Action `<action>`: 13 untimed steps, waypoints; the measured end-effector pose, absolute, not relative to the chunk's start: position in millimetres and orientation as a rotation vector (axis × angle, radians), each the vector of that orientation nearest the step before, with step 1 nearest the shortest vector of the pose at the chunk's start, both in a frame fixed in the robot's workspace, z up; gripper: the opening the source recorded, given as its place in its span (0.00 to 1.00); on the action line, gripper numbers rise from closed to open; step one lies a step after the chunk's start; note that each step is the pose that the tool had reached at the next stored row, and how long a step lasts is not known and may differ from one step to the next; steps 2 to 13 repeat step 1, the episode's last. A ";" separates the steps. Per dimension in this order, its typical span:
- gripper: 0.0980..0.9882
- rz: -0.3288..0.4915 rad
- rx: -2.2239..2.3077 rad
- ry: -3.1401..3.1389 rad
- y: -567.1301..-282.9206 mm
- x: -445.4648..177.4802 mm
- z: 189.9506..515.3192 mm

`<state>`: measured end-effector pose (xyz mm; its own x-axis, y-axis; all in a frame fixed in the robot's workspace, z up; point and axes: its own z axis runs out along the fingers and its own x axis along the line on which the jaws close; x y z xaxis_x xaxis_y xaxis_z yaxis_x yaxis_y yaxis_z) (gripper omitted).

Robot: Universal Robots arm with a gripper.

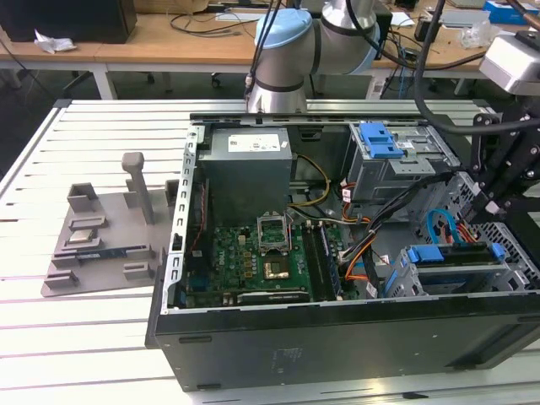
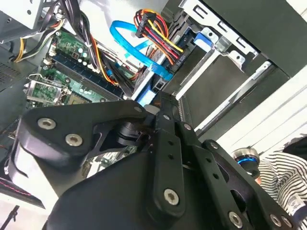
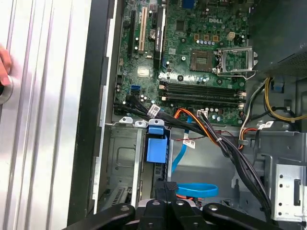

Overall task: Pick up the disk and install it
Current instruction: 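Insert the second disk wire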

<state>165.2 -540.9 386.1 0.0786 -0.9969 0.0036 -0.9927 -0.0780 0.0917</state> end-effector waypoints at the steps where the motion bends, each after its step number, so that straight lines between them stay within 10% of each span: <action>1: 0.01 -0.092 2.255 -2.084 -540.9 165.2 386.2; 13: 0.01 -0.092 2.255 -2.084 -540.9 165.2 386.2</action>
